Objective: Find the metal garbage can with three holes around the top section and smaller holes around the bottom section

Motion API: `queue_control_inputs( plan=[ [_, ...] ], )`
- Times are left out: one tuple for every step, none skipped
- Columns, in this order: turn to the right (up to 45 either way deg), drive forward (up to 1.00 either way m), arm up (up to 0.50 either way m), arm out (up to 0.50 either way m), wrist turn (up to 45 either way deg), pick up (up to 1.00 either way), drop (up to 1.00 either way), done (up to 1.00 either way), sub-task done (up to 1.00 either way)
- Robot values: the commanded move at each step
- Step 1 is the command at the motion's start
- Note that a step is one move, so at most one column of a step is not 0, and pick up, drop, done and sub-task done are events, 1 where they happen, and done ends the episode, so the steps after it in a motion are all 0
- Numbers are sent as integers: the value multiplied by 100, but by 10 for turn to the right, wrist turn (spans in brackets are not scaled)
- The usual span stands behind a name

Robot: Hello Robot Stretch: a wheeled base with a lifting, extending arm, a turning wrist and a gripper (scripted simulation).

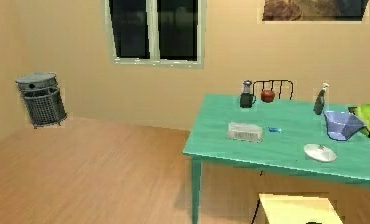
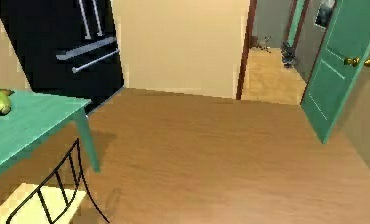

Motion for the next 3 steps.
queue_control_inputs(
  plan=[
    [-360, 0, 0, 0, 0, 0, 0, 0, 0],
    [0, 100, 0, 0, 0, 0, 0, 0, 0],
    [0, 100, 0, 0, 0, 0, 0, 0, 0]
  ],
)
